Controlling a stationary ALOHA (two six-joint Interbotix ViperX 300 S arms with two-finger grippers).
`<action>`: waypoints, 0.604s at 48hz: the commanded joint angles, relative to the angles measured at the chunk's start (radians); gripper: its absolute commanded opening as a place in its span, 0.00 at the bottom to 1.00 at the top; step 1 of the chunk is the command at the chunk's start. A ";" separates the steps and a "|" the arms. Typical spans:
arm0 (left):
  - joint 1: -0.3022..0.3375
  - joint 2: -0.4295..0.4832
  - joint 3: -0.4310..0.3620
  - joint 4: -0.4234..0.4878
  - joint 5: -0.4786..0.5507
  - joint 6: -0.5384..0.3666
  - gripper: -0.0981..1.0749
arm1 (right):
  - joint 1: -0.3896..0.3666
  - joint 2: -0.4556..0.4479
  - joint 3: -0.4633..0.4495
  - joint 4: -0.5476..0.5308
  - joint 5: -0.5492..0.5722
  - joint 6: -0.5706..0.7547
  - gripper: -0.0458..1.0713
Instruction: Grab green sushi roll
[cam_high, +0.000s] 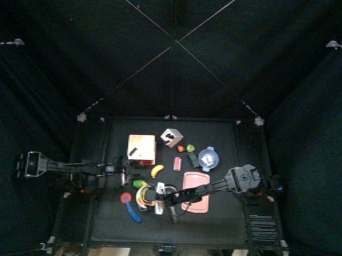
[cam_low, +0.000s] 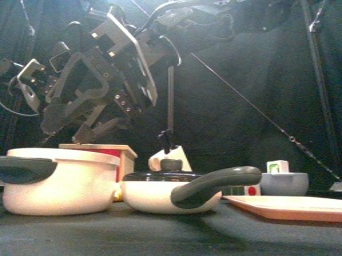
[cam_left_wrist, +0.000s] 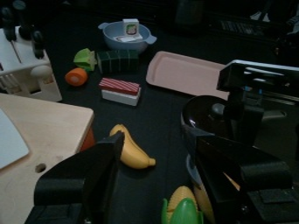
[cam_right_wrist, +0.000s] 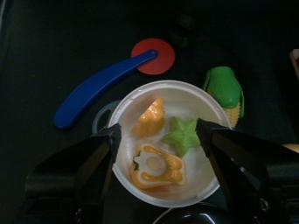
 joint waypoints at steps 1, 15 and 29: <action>-0.002 0.000 -0.011 0.000 -0.005 0.000 0.86 | 0.003 -0.083 -0.005 -0.012 0.023 0.000 0.93; -0.002 0.000 -0.009 0.000 -0.005 0.002 0.86 | 0.000 -0.206 0.046 0.011 0.132 0.011 0.93; -0.002 0.002 -0.009 0.000 -0.005 0.000 0.86 | -0.006 -0.304 0.095 0.084 0.249 0.014 0.93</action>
